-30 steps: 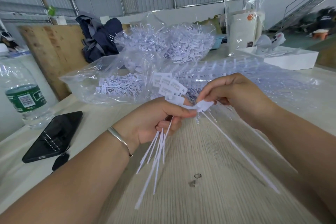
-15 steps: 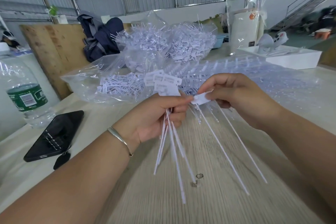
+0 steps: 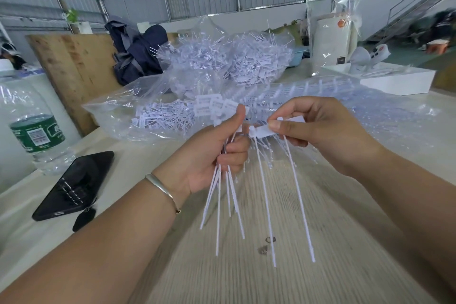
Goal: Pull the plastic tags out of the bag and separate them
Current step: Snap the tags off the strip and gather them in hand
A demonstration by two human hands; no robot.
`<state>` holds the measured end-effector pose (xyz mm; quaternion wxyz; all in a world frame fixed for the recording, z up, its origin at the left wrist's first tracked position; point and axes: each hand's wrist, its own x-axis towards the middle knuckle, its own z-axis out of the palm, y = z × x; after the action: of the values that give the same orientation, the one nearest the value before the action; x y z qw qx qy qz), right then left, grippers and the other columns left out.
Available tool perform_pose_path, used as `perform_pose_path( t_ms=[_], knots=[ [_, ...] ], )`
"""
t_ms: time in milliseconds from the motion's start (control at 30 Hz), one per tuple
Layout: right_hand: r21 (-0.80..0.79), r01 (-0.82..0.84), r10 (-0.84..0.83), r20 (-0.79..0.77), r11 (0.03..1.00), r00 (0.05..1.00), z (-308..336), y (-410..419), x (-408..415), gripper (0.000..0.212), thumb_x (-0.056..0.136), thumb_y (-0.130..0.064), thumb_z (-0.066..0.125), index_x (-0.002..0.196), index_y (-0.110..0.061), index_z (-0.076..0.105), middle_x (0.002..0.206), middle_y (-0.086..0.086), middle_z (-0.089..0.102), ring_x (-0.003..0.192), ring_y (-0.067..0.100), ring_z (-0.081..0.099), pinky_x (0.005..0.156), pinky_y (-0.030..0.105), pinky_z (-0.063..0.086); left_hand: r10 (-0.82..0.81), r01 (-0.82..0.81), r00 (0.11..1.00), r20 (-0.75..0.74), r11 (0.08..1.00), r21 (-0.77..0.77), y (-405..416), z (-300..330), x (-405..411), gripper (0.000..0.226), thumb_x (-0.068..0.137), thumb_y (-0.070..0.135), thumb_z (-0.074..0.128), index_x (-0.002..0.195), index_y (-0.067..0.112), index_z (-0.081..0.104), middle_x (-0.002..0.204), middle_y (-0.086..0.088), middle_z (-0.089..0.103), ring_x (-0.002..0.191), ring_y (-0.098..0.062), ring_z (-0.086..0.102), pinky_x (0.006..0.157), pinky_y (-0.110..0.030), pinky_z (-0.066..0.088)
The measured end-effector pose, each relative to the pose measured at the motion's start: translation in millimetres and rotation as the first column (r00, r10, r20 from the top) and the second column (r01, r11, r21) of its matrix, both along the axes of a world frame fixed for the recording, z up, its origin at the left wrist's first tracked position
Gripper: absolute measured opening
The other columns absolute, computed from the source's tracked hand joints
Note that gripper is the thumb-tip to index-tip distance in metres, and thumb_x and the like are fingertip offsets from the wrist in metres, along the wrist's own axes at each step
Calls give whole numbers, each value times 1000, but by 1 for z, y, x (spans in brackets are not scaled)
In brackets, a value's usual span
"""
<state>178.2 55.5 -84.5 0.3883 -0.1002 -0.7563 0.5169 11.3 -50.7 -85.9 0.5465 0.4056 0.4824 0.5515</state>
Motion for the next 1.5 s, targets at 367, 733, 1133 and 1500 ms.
perform_pose_path(
  t_ms=[367, 733, 1133, 1500],
  knots=[
    [-140, -12, 10, -17, 990, 1000, 3, 3, 1, 17, 89, 0, 56, 87, -6, 71, 64, 13, 62, 51, 17, 47, 46, 21, 36, 16, -12, 990, 140, 1000, -28, 0, 2, -3, 19, 79, 27, 64, 61, 21, 62, 48, 8, 24, 30, -1, 22, 33, -15, 12],
    [-292, -97, 78, -76, 951, 994, 5, 7, 4, 15, 74, -6, 64, 89, -3, 63, 61, 10, 64, 46, 15, 48, 45, 20, 38, -95, 104, 990, -104, 991, 88, -5, 2, -5, 33, 72, 28, 76, 97, 8, 64, 44, 10, 25, 33, -1, 22, 38, -15, 20],
    [-222, -138, 128, -56, 965, 990, 4, 5, 4, 17, 69, -11, 70, 85, -7, 66, 65, 13, 67, 45, 14, 49, 42, 20, 39, 106, -100, 994, -39, 986, 135, -1, 2, -7, 23, 77, 25, 68, 55, 22, 61, 47, 9, 20, 32, -2, 21, 36, -19, 12],
    [-262, -300, 316, 21, 917, 948, -4, 3, -2, 20, 73, -19, 68, 85, -4, 65, 65, 10, 64, 48, 13, 52, 47, 18, 42, -155, 148, 987, 42, 980, 133, -6, -2, 7, 14, 75, 16, 73, 64, 14, 66, 40, 11, 29, 29, 2, 24, 34, -12, 20]
  ],
)
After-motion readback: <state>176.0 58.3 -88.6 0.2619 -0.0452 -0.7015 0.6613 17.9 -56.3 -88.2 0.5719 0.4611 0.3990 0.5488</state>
